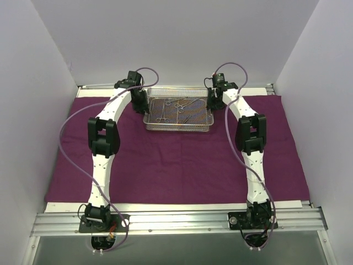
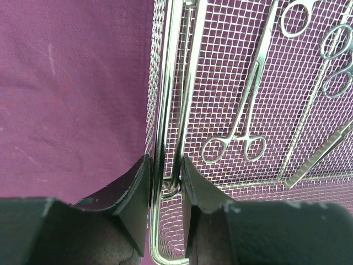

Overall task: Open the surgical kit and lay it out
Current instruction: Pick up the container from the surgical kit, then place the container in the surgical kit.

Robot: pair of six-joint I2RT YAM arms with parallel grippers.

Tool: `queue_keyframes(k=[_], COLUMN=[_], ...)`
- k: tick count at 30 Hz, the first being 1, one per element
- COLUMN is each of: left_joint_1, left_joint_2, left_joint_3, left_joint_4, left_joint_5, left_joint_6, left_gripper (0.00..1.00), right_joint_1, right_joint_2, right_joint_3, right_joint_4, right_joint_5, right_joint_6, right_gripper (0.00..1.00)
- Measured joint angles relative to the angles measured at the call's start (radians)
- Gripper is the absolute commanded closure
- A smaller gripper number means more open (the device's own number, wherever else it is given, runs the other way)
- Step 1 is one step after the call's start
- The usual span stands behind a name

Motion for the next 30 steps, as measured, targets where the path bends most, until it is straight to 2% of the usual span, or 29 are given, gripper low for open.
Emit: queue_keyframes(k=[4, 7, 13, 20, 25, 30], left_joint_1=[0.000, -0.002, -0.053, -0.240, -0.342, -0.388], left_joint_2=[-0.019, -0.053, -0.157, -0.229, -0.213, -0.138], left_joint_3=[0.000, 0.000, -0.003, 0.012, 0.016, 0.034], left_joint_4=[0.001, 0.001, -0.021, -0.018, -0.028, -0.048], left_joint_5=[-0.001, 0.000, 0.018, 0.024, 0.014, 0.020], left_joint_6=[-0.005, -0.005, 0.000, 0.000, 0.001, 0.007], left_gripper=[0.98, 0.98, 0.98, 0.98, 0.98, 0.98], right_joint_1=[0.002, 0.002, -0.008, -0.126, -0.192, -0.243], right_joint_2=[-0.013, -0.096, -0.470, -0.906, -1.096, -1.184], right_joint_3=[-0.008, -0.117, -0.485, -0.782, -1.001, -1.187], right_joint_4=[-0.018, -0.017, -0.018, -0.065, -0.121, -0.128], right_joint_5=[0.021, 0.022, 0.067, 0.185, 0.226, 0.209], right_joint_6=[0.030, 0.056, 0.116, 0.118, 0.146, 0.210], right_gripper=[1.00, 1.00, 1.00, 1.00, 1.00, 1.00])
